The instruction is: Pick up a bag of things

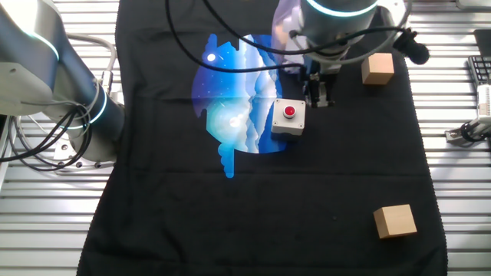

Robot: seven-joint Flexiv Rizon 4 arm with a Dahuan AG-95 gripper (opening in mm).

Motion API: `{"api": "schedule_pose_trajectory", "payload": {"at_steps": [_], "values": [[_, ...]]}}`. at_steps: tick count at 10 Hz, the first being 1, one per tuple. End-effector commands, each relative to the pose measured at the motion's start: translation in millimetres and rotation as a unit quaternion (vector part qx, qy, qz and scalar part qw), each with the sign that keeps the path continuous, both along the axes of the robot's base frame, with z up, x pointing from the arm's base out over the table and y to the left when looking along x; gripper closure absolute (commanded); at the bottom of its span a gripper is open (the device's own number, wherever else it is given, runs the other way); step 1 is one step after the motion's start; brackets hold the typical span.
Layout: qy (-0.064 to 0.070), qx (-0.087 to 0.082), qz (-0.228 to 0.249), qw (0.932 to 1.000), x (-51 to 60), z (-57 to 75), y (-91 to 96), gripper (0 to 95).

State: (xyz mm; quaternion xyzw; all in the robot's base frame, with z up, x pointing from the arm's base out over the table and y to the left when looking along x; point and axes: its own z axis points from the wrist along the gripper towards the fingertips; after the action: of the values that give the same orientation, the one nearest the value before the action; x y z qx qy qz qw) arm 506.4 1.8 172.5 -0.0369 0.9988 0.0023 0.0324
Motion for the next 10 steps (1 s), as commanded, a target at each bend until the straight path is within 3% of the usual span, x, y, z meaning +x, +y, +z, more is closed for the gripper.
{"api": "schedule_pose_trajectory", "payload": {"at_steps": [1, 5, 10], "values": [[0.005, 0.006, 0.011, 0.9999, 5.2, 4.3, 1.1, 95.0], [0.011, 0.007, 0.028, 0.9995, 8.2, 4.2, 4.5, 95.0], [0.029, 0.007, 0.006, 0.9996, 56.1, 16.9, 58.6, 95.0]]}}
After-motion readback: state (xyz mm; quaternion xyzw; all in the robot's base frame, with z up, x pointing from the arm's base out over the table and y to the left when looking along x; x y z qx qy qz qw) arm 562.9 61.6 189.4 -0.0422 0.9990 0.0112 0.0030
